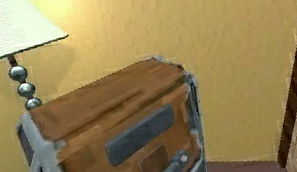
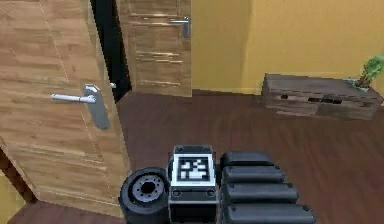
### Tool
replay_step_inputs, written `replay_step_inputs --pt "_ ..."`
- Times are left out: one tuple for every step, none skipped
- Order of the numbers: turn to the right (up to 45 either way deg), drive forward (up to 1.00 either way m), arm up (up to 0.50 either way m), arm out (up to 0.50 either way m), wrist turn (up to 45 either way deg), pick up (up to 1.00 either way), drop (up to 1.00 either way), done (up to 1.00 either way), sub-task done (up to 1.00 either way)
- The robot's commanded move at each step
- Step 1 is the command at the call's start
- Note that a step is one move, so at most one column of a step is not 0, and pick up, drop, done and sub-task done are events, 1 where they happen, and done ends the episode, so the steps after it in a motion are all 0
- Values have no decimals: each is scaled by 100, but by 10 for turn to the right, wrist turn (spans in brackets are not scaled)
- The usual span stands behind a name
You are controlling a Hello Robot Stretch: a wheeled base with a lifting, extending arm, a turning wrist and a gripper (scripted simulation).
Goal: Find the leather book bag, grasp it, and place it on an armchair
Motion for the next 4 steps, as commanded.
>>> replay_step_inputs --pt "300 0 0 0 0 0 0 0 0" --pt "-240 0 0 0 0 0 0 0 0" --pt "210 0 0 0 0 0 0 0 0" --pt "-210 0 0 0 0 0 0 0 0"
